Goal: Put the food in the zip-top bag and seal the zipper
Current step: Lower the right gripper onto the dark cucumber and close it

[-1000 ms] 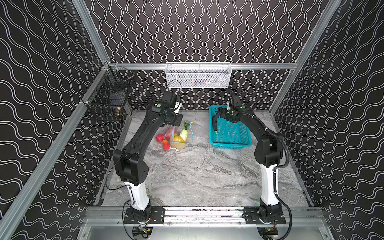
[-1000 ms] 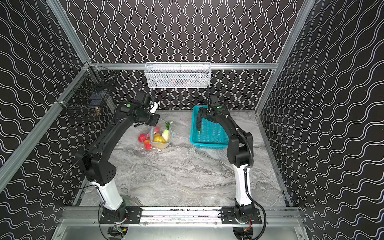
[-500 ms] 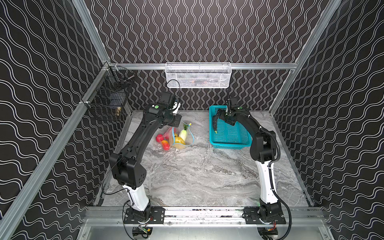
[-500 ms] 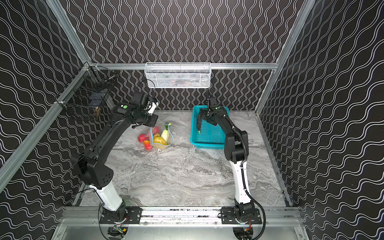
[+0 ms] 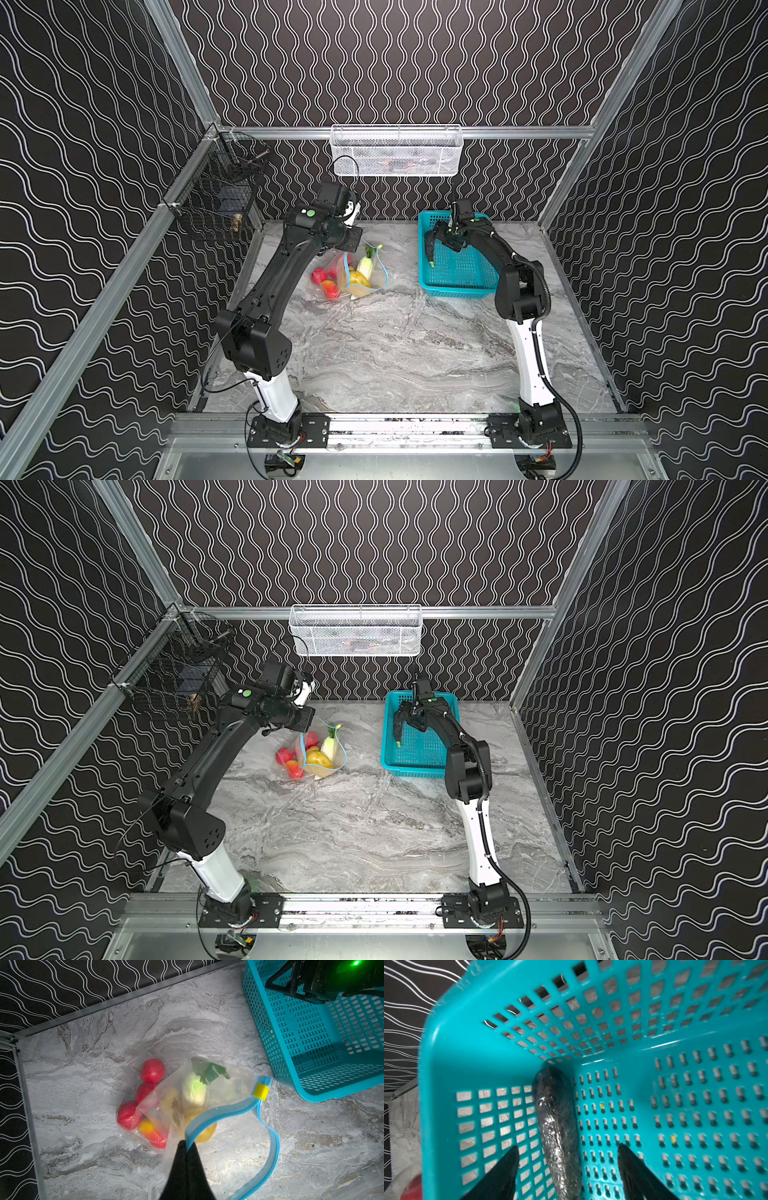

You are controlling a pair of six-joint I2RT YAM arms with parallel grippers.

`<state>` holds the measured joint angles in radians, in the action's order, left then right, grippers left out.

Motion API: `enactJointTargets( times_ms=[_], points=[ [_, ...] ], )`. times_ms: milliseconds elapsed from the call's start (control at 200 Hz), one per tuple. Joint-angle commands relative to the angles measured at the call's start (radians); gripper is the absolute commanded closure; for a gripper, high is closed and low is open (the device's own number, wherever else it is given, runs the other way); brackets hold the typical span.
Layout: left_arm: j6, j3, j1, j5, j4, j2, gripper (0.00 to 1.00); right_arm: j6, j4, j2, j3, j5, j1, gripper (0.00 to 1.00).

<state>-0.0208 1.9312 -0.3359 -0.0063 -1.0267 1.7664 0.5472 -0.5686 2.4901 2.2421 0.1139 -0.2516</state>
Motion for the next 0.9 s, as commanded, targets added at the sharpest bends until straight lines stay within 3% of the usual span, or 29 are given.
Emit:
enactJointTargets(
  times_ms=[0, 255, 536, 751, 891],
  points=[
    [0.004, 0.01, -0.001, 0.005, 0.007, -0.002, 1.0, 0.016, 0.049, 0.016, 0.024, 0.012, 0.001, 0.27],
    [0.006, 0.006, -0.001, -0.003, 0.008, -0.008, 1.0, 0.047, 0.062, 0.059, 0.06, 0.026, 0.0, 0.37],
    [0.008, 0.006, -0.001, -0.003, 0.01, -0.006, 1.0, 0.068, 0.079, 0.109, 0.09, 0.072, 0.001, 0.39],
    [0.006, 0.003, -0.001, -0.002, 0.012, -0.005, 1.0, 0.057, 0.069, 0.148, 0.124, 0.072, 0.002, 0.47],
    [0.008, -0.003, -0.001, -0.01, 0.014, -0.006, 1.0, 0.063, 0.072, 0.172, 0.136, 0.087, 0.006, 0.58]
  ],
)
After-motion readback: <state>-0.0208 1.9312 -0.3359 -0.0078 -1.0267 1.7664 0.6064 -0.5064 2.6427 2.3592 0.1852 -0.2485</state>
